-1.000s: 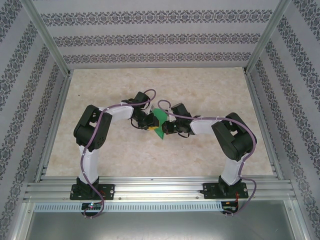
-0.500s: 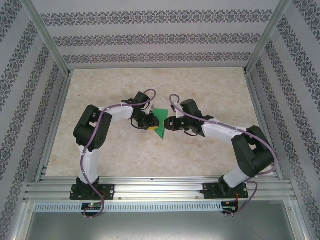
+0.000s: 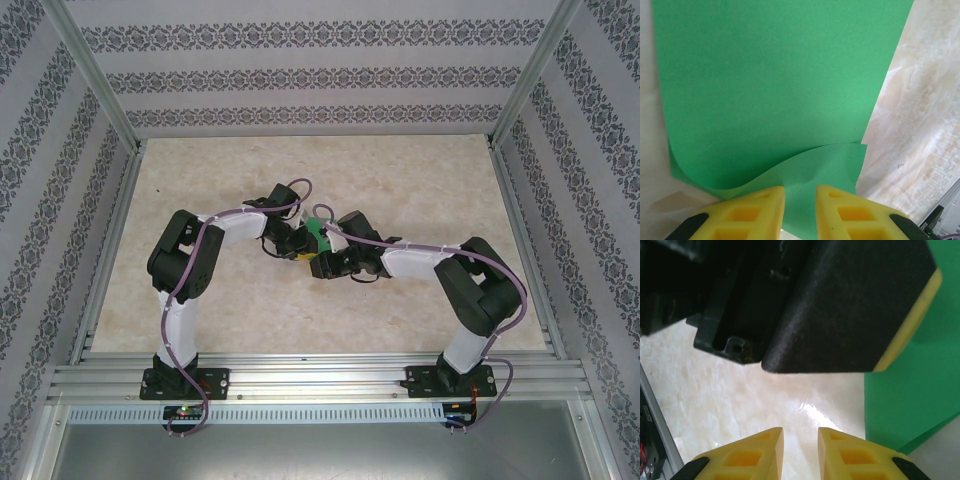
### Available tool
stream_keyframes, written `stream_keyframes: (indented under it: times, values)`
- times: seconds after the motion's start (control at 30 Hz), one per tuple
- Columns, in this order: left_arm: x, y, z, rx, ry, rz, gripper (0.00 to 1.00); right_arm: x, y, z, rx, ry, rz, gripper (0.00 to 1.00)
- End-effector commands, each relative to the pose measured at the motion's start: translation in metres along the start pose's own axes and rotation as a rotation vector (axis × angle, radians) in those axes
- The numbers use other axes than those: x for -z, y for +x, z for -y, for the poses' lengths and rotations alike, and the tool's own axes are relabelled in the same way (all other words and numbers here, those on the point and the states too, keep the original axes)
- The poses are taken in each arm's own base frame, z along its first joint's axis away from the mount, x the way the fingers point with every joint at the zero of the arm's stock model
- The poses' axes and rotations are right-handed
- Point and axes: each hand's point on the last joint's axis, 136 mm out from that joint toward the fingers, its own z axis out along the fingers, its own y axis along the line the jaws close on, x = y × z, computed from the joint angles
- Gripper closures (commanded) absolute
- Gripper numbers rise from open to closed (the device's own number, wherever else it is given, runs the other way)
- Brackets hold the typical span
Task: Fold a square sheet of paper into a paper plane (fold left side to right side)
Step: Third fold the triangle at the center of the table.
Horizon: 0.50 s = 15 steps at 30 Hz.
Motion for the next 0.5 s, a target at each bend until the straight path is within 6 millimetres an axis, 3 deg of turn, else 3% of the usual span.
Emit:
stream_keyframes:
  times: [0.0,0.47]
  values:
    - [-0.020,0.006,-0.034,0.040,-0.094,-0.014,0.74,-0.002,-0.008,0.003,0.020,0.026,0.013,0.75]
    - [-0.021,0.007,-0.034,0.038,-0.097,-0.018,0.74,-0.011,0.009,0.021,-0.002,0.079,-0.054,0.77]
